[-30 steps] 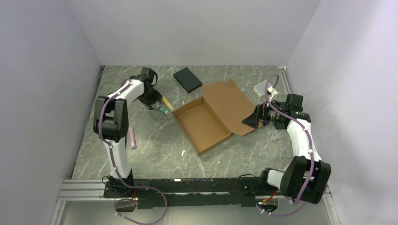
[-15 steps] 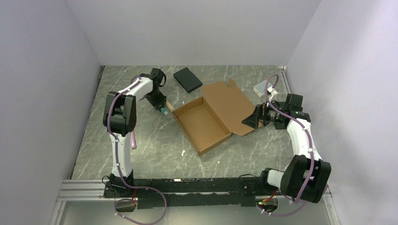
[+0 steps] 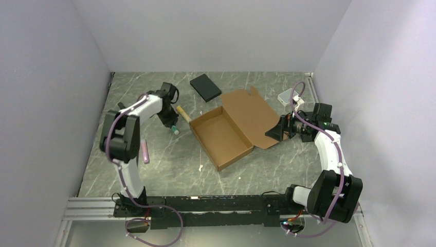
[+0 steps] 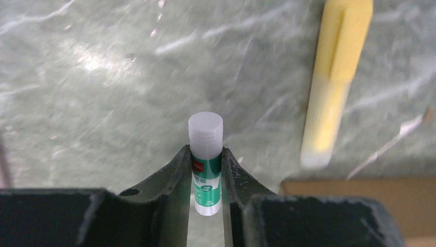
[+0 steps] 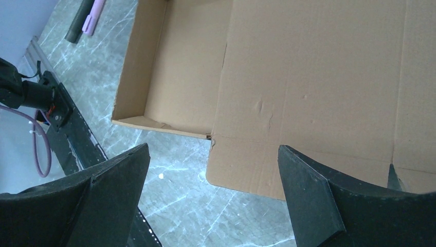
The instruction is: Fold the paper box
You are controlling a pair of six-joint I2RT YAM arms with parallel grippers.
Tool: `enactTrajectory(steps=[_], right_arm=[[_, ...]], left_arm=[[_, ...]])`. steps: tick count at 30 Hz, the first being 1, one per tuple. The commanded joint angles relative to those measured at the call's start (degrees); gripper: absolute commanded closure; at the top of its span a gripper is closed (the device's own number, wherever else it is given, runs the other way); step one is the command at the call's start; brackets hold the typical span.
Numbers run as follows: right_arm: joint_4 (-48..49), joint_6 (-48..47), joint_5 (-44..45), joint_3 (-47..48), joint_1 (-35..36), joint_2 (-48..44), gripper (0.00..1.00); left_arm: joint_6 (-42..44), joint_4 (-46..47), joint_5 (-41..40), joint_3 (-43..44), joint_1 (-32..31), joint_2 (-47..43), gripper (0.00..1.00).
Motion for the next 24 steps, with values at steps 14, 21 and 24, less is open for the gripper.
enactTrajectory(steps=[14, 21, 24], right_arm=[[0.13, -2.28, -1.83, 2.14, -0.62, -1.26, 0.0], [0.22, -2.41, -1.69, 1.99, -0.86, -1.19, 0.0], [0.13, -2.49, -1.69, 2.0, -0.88, -1.26, 0.0]], left_arm=[[14.44, 59.06, 43.25, -41.65, -1.35, -40.33, 1.0], [17.81, 51.77, 39.91, -33.15, -10.72, -32.37, 0.83], [19.28, 47.93, 35.79, -29.73, -14.23, -28.98, 0.69]])
